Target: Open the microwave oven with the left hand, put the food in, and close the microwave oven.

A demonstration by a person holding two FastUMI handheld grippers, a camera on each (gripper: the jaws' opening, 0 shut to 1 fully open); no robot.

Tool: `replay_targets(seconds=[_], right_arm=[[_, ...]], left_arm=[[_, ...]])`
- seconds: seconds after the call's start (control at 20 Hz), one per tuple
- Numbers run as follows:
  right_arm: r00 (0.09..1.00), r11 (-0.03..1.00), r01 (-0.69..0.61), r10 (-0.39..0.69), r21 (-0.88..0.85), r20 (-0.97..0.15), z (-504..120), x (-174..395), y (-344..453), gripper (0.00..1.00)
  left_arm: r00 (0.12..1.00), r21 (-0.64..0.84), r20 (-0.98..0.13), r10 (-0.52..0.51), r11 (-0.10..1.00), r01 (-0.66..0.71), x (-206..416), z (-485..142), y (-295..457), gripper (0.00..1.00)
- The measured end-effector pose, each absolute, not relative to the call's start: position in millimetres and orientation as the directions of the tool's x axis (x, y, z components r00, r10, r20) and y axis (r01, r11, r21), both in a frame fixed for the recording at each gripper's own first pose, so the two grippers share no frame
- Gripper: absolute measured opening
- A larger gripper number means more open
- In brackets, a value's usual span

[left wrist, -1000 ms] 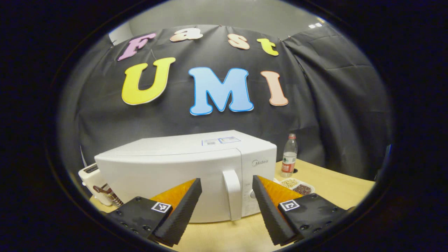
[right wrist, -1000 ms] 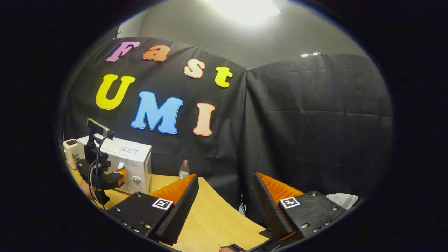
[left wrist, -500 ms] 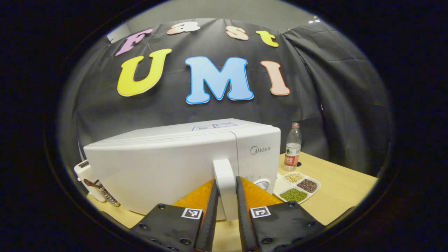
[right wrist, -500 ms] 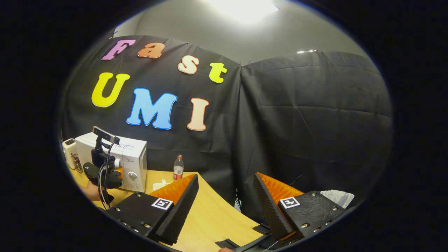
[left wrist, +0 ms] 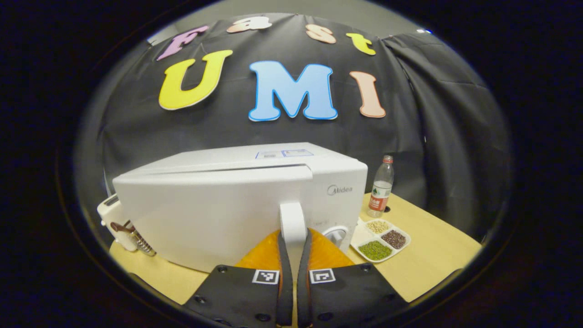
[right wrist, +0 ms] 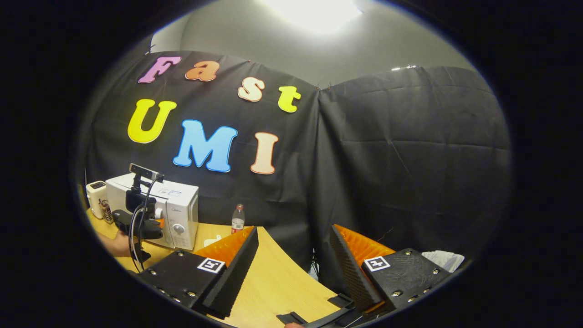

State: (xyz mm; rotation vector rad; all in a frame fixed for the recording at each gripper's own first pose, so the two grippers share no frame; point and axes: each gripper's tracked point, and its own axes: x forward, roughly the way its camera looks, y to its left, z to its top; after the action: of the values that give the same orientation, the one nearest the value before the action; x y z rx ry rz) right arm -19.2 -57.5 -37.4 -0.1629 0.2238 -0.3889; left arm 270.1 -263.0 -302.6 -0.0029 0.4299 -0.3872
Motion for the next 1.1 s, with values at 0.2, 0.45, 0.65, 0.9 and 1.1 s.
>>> replay_targets(seconds=[0.2,0.45,0.65,0.9,1.1], right_arm=[[0.938,0.954,0.275,-0.294,-0.120,-0.185,-39.2,-7.9,-44.9,0.95],[0.976,0.990,0.129,-0.137,-0.053,-0.169,-40.1,-5.8,-22.5,0.95],[0.989,0.999,-0.025,0.018,-0.042,-0.148,-32.3,-4.4,0.3,0.95],[0.979,0.986,-0.166,0.164,-0.003,-0.120,-19.4,-11.8,33.4,0.95],[0.970,0.978,-0.207,0.208,0.024,-0.124,-20.0,-21.9,62.0,0.95]], left_arm=[[0.839,-0.095,-0.386,-0.383,0.921,0.377,230.7,-293.6,-239.8,0.10],[0.832,-0.110,-0.404,-0.380,0.923,0.369,186.9,-285.2,-201.9,0.10],[0.842,-0.118,-0.420,-0.339,0.940,0.320,153.7,-281.4,-162.6,0.10],[0.880,-0.054,-0.420,-0.220,0.975,0.218,119.0,-275.9,-97.5,0.10],[0.887,-0.054,-0.425,-0.182,0.983,0.176,98.0,-278.7,-48.8,0.10]])
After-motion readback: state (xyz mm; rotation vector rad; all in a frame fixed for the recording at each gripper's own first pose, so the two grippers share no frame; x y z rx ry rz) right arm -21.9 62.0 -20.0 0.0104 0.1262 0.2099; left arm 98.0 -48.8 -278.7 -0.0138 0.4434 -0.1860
